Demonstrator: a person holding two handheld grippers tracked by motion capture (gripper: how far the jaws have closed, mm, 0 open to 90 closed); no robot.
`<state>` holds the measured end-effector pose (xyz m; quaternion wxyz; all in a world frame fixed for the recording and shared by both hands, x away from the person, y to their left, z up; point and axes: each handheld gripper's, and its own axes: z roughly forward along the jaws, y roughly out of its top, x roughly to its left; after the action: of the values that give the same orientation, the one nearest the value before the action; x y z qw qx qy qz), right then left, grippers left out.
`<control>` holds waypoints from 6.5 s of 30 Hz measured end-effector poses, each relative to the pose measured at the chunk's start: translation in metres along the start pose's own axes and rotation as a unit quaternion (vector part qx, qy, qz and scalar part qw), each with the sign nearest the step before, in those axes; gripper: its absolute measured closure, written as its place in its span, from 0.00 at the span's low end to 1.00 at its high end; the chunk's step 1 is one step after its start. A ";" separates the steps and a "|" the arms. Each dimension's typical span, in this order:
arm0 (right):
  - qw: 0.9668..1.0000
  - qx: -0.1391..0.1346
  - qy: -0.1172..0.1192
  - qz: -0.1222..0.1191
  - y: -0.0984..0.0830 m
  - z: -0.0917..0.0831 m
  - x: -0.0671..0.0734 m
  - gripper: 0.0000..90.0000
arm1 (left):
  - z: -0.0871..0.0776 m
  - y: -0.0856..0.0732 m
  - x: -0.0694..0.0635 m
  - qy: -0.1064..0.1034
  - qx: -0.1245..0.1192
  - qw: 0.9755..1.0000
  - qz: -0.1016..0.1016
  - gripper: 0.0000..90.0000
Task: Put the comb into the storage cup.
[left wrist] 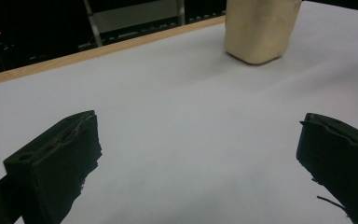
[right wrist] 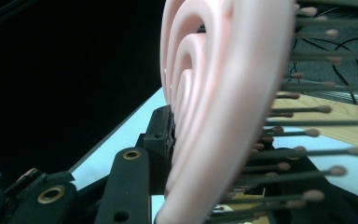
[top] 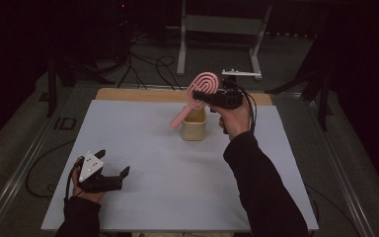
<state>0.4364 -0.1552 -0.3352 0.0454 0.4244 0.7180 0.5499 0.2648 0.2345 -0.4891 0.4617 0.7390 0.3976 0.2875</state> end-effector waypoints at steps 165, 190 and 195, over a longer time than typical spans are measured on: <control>0.996 0.035 -0.083 -0.003 0.002 0.010 -0.031 0.71 | 0.001 0.000 -0.001 0.001 0.003 1.000 0.004 0.00; 0.995 0.048 -0.088 -0.003 -0.007 0.019 -0.034 0.71 | 0.001 0.000 -0.001 0.000 0.003 1.000 0.004 0.00; 0.995 0.049 -0.089 -0.003 -0.009 0.021 -0.036 0.71 | 0.001 0.000 -0.001 0.000 0.004 1.000 0.004 0.00</control>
<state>0.4652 -0.1631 -0.3653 0.0898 0.4708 0.7385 0.4742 0.2648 0.2328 -0.4898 0.4579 0.7421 0.3958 0.2881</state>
